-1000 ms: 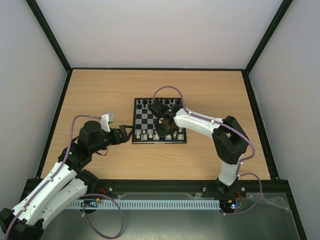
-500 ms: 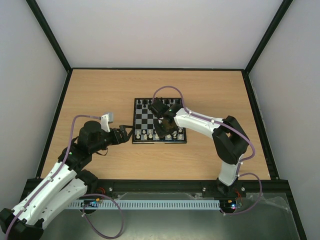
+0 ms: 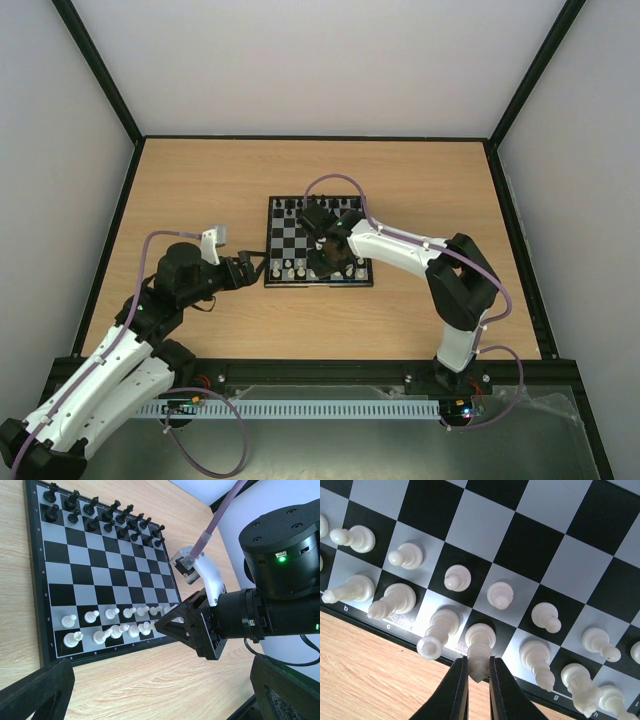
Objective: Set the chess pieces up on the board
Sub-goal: Adjust the chess piece on the chessboard.
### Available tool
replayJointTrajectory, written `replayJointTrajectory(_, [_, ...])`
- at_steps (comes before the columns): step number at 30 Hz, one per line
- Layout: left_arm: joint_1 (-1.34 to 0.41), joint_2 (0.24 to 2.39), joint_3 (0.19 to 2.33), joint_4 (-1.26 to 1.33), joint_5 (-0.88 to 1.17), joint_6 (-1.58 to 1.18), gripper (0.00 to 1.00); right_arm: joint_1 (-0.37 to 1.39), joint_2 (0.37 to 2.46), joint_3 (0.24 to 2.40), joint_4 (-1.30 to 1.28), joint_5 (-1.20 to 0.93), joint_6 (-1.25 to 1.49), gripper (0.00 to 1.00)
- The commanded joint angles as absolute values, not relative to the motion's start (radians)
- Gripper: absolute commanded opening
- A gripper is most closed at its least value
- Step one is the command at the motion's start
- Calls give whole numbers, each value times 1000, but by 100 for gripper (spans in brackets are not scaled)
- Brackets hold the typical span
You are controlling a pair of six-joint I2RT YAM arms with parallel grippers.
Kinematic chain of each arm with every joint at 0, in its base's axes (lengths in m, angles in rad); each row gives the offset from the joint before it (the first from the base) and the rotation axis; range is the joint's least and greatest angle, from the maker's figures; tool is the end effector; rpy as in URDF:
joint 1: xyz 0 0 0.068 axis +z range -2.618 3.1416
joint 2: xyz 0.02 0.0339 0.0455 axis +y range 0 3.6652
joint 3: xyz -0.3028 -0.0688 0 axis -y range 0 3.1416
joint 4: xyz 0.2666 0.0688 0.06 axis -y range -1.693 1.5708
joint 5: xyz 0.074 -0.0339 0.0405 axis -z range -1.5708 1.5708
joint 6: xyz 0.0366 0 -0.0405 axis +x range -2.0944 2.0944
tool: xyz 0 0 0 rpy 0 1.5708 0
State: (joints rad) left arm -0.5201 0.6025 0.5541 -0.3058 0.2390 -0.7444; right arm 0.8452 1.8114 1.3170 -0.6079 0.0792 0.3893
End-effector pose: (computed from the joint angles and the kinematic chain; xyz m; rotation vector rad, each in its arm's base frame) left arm 0.1193 -0.0783 0.2941 -0.0594 2.0676 -1.0479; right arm 0.2710 0.3012 0.2353 -0.5854 2.6363 0.2857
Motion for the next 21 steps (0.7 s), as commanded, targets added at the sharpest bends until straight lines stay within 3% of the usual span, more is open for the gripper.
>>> replayJointTrajectory(1, [-514,595,539,-295,254,-750,100,856,1771,1293,-661,83,402,8])
replayJointTrajectory(16, [-514,590,536,-291,258,-754,99,857,1779,1292,-668,107,405,9])
replayJointTrajectory(21, [-514,590,536,-290,261,-755,100,857,1784,1297,-672,115,405,14])
